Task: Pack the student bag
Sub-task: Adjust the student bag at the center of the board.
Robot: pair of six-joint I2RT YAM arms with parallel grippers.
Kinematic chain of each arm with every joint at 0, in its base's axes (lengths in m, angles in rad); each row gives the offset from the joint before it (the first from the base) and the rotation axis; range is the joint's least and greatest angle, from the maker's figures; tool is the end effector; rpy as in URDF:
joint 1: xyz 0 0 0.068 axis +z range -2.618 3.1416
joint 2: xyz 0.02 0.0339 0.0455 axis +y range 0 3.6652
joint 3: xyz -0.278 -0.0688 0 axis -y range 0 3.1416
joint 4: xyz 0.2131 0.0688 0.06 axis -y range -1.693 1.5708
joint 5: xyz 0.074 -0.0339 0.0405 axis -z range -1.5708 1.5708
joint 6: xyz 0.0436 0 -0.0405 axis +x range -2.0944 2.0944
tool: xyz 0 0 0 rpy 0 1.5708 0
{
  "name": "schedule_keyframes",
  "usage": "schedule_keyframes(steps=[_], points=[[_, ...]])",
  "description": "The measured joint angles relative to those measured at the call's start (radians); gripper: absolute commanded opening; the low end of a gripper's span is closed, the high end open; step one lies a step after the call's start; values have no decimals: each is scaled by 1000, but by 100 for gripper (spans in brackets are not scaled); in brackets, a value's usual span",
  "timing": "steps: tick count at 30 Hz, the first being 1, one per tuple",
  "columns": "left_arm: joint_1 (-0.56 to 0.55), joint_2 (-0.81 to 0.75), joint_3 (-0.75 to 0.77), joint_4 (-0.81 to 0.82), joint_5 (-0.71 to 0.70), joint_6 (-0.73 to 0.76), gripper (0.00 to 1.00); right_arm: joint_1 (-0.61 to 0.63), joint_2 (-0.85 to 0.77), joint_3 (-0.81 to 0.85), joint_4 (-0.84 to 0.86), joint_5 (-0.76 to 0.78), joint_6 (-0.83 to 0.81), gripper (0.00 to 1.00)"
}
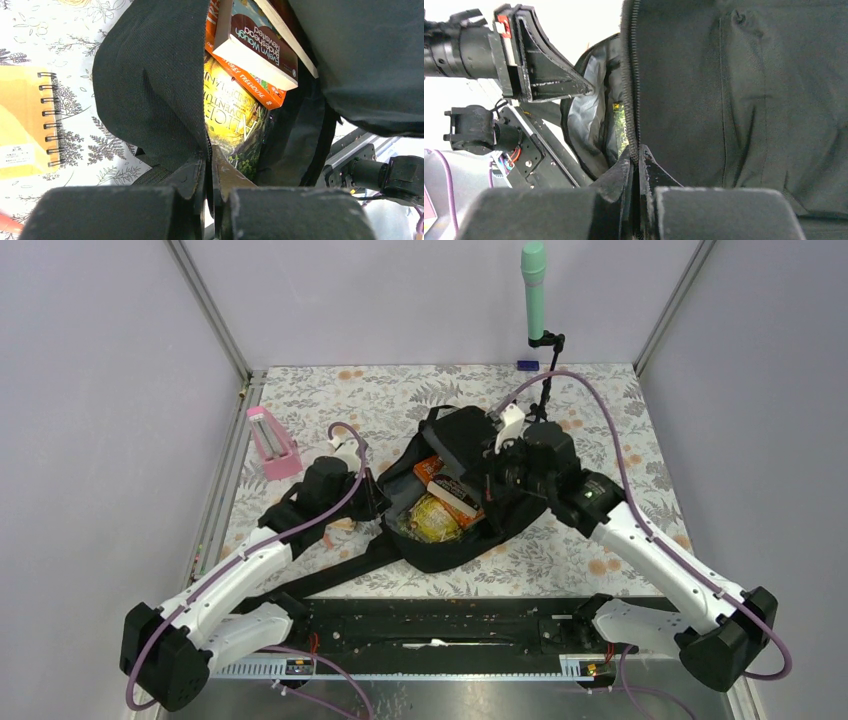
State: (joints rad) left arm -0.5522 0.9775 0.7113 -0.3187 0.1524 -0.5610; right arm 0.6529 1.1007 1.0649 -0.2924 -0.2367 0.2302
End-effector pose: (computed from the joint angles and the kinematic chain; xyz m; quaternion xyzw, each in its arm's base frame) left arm 0.1528 -0.1019 0.2812 0.0322 0.8785 -0.3062 0.3652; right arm 0.1680 0.1414 0.3762 -0.2366 0.7751 0.3338 0.4816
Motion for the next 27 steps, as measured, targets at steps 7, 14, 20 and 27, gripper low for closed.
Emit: schedule_keyframes(steps=[7,14,20,27], points=[[0,-74,-7,8,-10,3,49,49,58,-58,71,6,31,0],[0,-228,1,-1,-45,18,66,141,187,-82,153,40,64,0],[0,-196,88,-73,-46,50,82,206,331,-81,209,110,80,0],[2,-43,271,-136,-48,122,87,248,428,-82,243,168,96,23]])
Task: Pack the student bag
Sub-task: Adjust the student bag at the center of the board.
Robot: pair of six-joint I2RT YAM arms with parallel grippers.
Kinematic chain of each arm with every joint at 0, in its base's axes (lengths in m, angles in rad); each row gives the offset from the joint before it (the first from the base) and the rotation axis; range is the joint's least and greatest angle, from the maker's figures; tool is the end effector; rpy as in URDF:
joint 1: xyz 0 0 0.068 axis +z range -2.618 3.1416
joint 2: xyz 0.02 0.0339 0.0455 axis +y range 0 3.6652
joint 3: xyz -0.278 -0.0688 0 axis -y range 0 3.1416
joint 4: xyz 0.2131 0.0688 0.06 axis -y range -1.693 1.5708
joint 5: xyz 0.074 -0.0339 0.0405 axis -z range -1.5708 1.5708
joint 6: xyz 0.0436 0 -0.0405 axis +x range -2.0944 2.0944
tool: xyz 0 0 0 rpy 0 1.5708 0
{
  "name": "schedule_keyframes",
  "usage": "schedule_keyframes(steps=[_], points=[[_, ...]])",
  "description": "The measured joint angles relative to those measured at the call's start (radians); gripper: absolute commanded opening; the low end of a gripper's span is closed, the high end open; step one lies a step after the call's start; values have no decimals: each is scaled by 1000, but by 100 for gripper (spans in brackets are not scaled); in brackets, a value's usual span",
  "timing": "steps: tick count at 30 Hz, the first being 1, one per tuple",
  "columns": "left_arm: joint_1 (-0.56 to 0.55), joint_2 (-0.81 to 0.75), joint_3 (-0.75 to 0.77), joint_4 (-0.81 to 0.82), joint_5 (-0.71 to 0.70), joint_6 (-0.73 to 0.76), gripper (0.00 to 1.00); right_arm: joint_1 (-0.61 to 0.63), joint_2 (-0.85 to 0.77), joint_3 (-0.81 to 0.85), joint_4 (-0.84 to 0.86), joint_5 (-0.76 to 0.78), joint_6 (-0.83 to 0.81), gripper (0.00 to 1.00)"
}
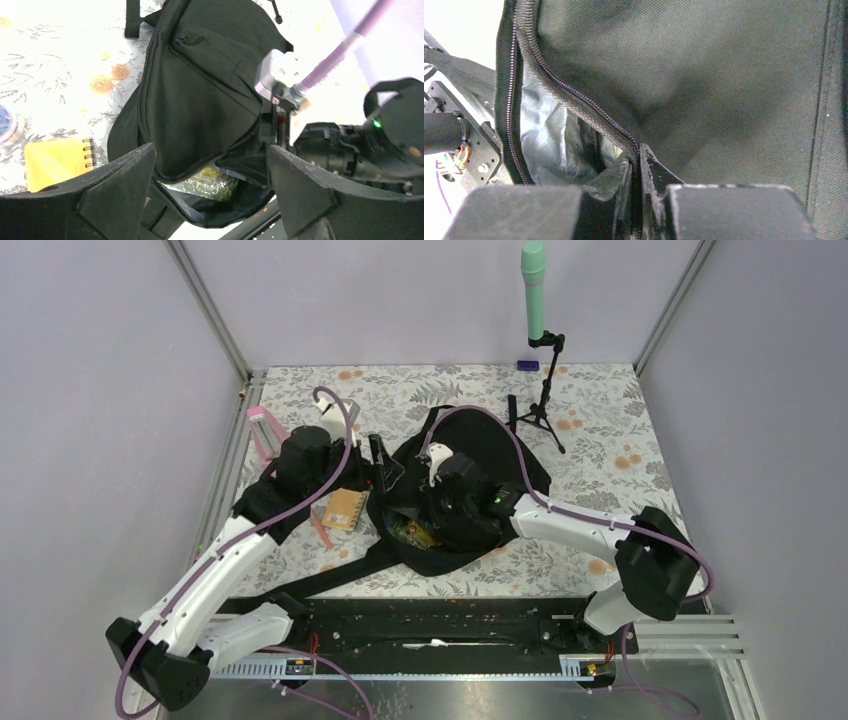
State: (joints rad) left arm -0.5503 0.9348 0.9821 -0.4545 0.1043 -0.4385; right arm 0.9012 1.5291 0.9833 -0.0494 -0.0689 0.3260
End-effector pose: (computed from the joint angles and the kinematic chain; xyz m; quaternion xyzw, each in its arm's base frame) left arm 0.1448 -0.0942 0.3607 0.0752 0.8314 -0.2987 0.4624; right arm 0.1956 0.2520 0.2660 -0.2659 0.8420 0.2946 0.3654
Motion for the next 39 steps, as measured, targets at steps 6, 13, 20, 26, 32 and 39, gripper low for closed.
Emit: schedule_keyframes(steps=[6,13,20,26,32,39], points=[[48,139,76,-28,6,43,90,9,-78,-29,1,52,11,71],[82,195,77,-63,-2,77,93,-5,-326,-39,-137,236,-6,91],[82,234,75,-132,-13,137,98,-103,-439,-111,-319,333,3,84],[82,254,42,-158,-8,155,98,-105,-439,-159,-465,362,39,77],[77,311,42,-198,-8,161,98,-85,-405,-145,-550,425,89,76],[58,317,42,-216,-27,162,81,-3,-294,-98,-584,452,158,74]])
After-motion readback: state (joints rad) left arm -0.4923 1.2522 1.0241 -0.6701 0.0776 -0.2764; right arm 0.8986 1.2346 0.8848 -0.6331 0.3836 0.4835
